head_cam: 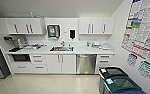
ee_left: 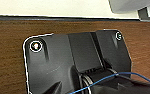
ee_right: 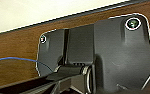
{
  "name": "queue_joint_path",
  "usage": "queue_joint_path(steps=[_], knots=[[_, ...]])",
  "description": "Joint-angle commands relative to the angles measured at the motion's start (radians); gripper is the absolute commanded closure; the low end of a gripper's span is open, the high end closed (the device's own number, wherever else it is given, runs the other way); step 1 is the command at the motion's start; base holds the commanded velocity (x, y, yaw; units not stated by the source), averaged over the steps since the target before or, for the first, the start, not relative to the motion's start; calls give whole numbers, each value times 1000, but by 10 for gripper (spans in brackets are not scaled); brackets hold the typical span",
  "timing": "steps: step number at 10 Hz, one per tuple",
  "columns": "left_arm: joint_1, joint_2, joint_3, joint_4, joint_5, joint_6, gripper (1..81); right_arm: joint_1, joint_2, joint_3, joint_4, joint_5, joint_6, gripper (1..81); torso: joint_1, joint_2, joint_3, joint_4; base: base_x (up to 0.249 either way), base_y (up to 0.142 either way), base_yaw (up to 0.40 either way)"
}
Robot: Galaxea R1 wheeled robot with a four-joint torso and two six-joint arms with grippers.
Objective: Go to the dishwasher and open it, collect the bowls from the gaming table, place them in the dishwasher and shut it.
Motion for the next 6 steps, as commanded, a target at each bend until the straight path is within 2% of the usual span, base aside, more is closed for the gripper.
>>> queue_joint_path(steps=[1,6], knots=[[-61,-18,10,-12,56,5,10,51,-12,11,8,-46,-3,10,0,0,0,0,104,0,0],[-61,-18,10,-12,56,4,10,53,-11,11,8,-46,-3,10,0,0,0,0,113,0,0]])
